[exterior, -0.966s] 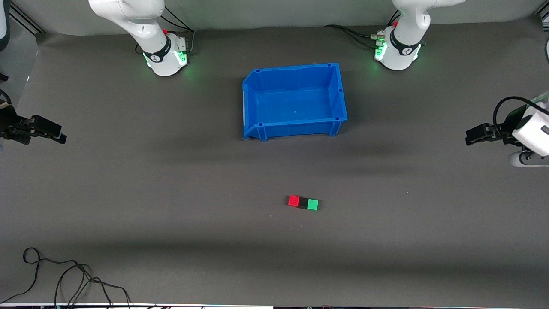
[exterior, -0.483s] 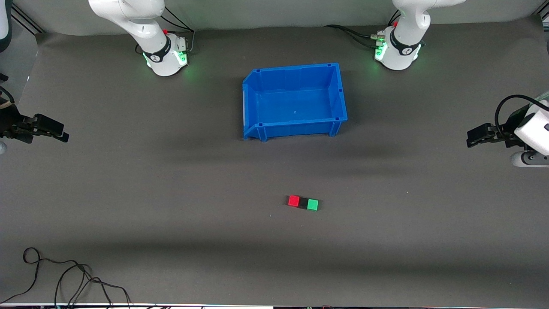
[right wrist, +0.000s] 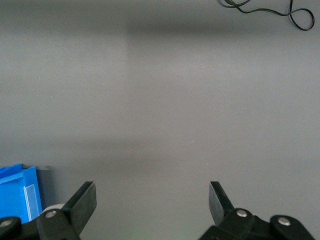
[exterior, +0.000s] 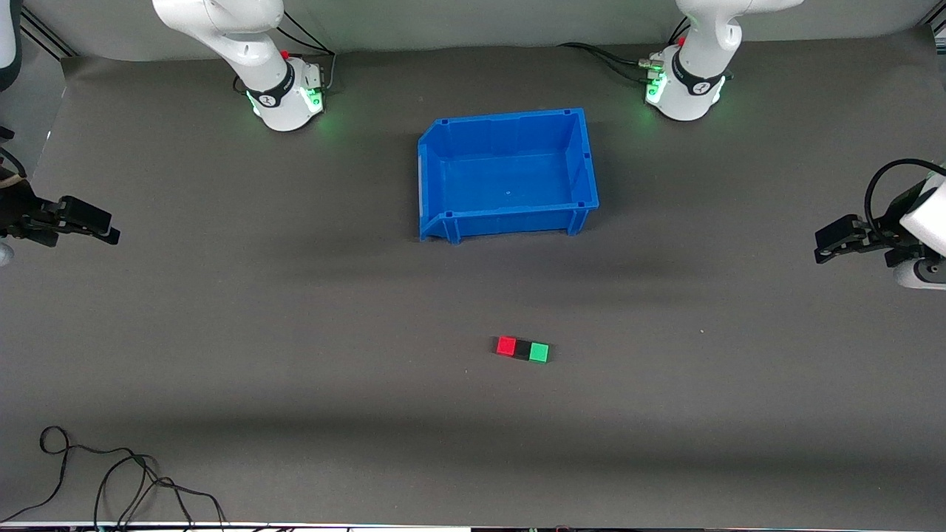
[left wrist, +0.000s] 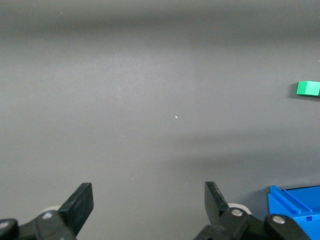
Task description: Attach green and red cubes to black cube
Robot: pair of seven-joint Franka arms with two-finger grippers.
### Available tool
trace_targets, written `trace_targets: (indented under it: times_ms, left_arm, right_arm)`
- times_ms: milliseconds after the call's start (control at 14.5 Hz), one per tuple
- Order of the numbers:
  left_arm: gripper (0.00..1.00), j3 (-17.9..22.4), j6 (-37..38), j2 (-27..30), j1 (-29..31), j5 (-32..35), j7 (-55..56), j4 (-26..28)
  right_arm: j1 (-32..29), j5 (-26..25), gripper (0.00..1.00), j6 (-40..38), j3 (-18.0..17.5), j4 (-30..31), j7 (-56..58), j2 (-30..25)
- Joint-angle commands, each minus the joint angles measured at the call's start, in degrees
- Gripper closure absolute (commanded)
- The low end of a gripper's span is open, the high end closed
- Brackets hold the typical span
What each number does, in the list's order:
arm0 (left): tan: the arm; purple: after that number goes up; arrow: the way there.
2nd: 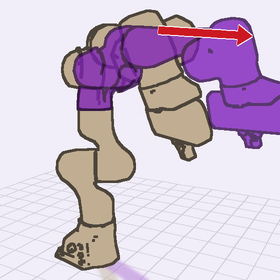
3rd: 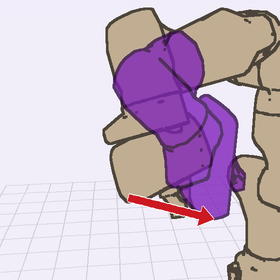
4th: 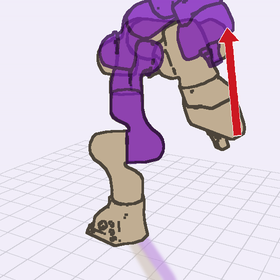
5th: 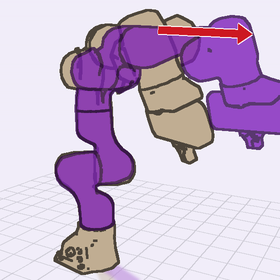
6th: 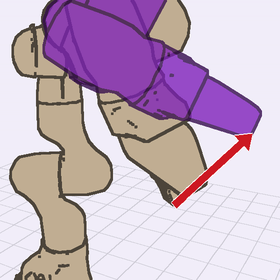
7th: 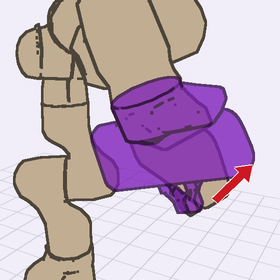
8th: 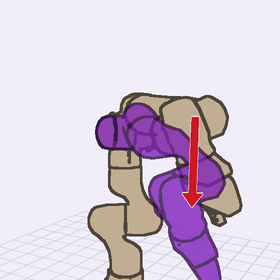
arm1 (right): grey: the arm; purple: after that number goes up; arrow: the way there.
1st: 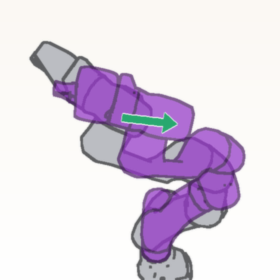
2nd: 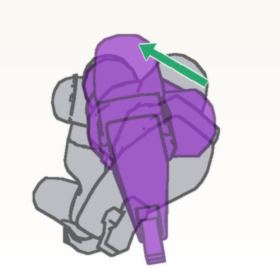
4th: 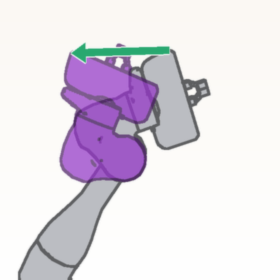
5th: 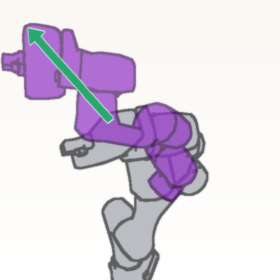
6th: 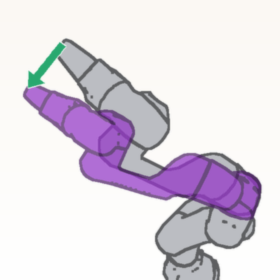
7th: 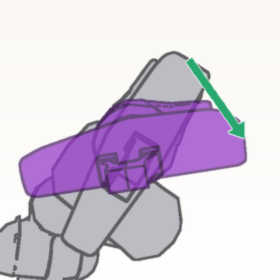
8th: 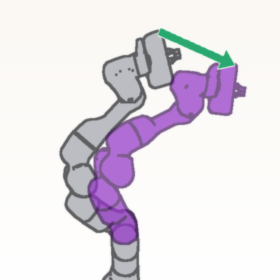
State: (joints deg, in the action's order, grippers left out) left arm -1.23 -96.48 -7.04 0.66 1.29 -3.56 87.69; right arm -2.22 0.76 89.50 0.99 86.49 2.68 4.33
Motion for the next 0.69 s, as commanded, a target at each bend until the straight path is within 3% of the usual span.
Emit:
trace_targets:
  times_ms: [0, 621]
  left_arm:
    - [0.01, 3.34, -0.46, -0.34, -3.03, 0.12, -0.66, -0.33]
    - [0.01, 3.61, 2.52, 0.98, -1.71, 0.12, -1.27, -0.77]
  right_arm:
    - [0.55, -0.67, 0.00, -0.20, 0.15, 1.05, 1.10, -0.90]
    - [0.55, -0.85, 0.00, -0.29, 0.24, 0.69, 1.28, -0.90]
